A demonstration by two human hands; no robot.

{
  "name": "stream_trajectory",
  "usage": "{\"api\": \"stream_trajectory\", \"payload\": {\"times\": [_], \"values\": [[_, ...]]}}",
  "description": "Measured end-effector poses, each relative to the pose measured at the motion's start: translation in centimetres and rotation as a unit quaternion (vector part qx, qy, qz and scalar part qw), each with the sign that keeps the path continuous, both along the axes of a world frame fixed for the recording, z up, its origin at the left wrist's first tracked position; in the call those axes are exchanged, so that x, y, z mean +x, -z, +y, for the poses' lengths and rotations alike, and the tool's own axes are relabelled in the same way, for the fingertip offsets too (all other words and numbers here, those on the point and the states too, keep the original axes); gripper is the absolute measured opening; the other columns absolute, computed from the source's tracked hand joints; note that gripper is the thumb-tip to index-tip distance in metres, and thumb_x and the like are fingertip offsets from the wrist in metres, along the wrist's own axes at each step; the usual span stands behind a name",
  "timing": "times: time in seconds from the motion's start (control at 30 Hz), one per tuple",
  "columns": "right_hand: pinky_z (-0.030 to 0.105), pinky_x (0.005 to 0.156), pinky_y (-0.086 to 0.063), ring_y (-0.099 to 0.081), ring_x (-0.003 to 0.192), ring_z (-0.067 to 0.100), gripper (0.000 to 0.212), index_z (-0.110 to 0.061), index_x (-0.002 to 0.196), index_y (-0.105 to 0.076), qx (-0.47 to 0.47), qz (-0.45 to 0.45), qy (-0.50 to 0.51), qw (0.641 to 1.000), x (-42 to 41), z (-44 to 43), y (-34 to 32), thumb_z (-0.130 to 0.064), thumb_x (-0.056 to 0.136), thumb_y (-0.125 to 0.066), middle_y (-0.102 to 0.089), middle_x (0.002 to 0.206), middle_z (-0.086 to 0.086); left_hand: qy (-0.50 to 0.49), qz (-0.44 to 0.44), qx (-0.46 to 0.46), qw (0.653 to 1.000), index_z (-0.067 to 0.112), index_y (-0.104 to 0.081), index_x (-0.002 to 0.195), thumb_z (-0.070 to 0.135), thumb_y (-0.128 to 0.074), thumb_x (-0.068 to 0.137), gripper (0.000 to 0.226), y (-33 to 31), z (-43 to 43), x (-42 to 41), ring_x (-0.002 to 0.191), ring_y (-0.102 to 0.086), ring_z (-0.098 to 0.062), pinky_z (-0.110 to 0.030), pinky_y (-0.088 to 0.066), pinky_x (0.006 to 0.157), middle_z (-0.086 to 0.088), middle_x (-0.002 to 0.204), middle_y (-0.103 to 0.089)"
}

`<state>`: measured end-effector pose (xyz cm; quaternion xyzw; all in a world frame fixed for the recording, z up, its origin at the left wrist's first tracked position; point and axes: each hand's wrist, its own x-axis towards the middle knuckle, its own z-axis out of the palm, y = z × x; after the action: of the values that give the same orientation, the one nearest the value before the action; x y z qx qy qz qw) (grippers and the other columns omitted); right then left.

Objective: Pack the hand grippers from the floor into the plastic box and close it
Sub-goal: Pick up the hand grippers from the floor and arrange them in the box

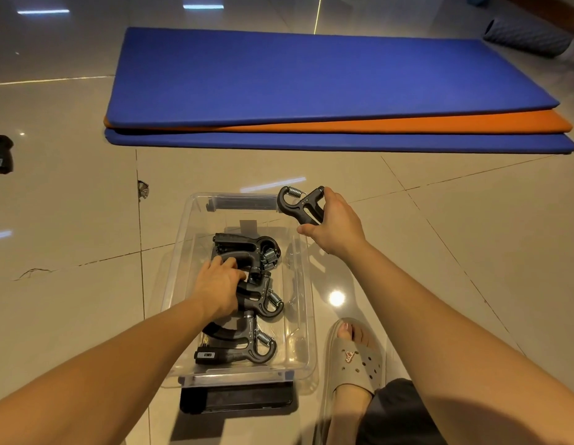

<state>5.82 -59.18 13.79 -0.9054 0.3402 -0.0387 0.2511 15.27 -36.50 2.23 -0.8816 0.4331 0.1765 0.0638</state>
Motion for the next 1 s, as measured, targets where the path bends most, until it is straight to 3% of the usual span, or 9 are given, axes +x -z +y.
{"api": "stream_trajectory", "payload": {"times": [0.27, 0.6, 0.7, 0.8, 1.0], "values": [[0.038, 0.088, -0.049, -0.059, 0.108, 0.027, 0.071, -0.017, 0.128, -0.048, -0.001, 0.002, -0.004, 1.0, 0.2, 0.0, 0.2, -0.042, 0.074, -0.086, -0.057, 0.122, 0.003, -0.034, -0.002, 0.02, 0.999, 0.033, -0.057, 0.133, 0.029, -0.073, 0.079, 0.057, -0.2, -0.2, -0.1, 0.124, -0.039, -0.023, -0.037, -0.036, 0.103, 0.005, 0.131, -0.046], [0.039, 0.089, -0.049, -0.057, 0.111, 0.027, 0.072, -0.017, 0.129, -0.047, -0.024, 0.006, -0.003, 1.0, 0.0, 0.6, -0.3, -0.043, 0.074, -0.087, -0.058, 0.123, 0.003, -0.05, 0.029, 0.002, 0.998, 0.034, -0.054, 0.139, 0.031, -0.077, 0.075, 0.068, -1.6, 0.1, -0.2, 0.124, -0.041, -0.023, -0.035, -0.036, 0.102, 0.005, 0.134, -0.047], [0.039, 0.087, -0.049, -0.057, 0.11, 0.027, 0.072, -0.018, 0.129, -0.047, -0.03, 0.002, -0.004, 1.0, -1.0, 1.3, -0.8, -0.043, 0.074, -0.087, -0.058, 0.122, 0.003, -0.082, 0.056, -0.044, 0.994, 0.03, -0.056, 0.139, 0.027, -0.079, 0.076, 0.067, -3.9, -0.1, 0.0, 0.119, -0.045, -0.021, -0.035, -0.041, 0.101, 0.004, 0.129, -0.049], [0.036, 0.081, -0.046, -0.058, 0.107, 0.026, 0.073, -0.02, 0.129, -0.047, -0.035, -0.012, -0.009, 0.999, -1.9, 2.1, -1.6, -0.043, 0.073, -0.087, -0.058, 0.12, 0.002, -0.149, 0.102, -0.155, 0.971, 0.022, -0.061, 0.134, 0.024, -0.083, 0.076, 0.062, -7.1, -0.3, 0.5, 0.116, -0.051, -0.02, -0.038, -0.045, 0.102, 0.003, 0.123, -0.054], [0.038, 0.083, -0.047, -0.057, 0.111, 0.026, 0.078, -0.023, 0.133, -0.044, -0.035, -0.033, -0.03, 0.998, -3.2, 4.5, -3.9, -0.044, 0.072, -0.087, -0.058, 0.123, 0.0, -0.16, 0.174, -0.277, 0.931, 0.022, -0.059, 0.137, 0.04, -0.088, 0.072, 0.074, -14.6, -0.4, 0.4, 0.119, -0.054, -0.02, -0.04, -0.048, 0.102, 0.006, 0.132, -0.055]]}}
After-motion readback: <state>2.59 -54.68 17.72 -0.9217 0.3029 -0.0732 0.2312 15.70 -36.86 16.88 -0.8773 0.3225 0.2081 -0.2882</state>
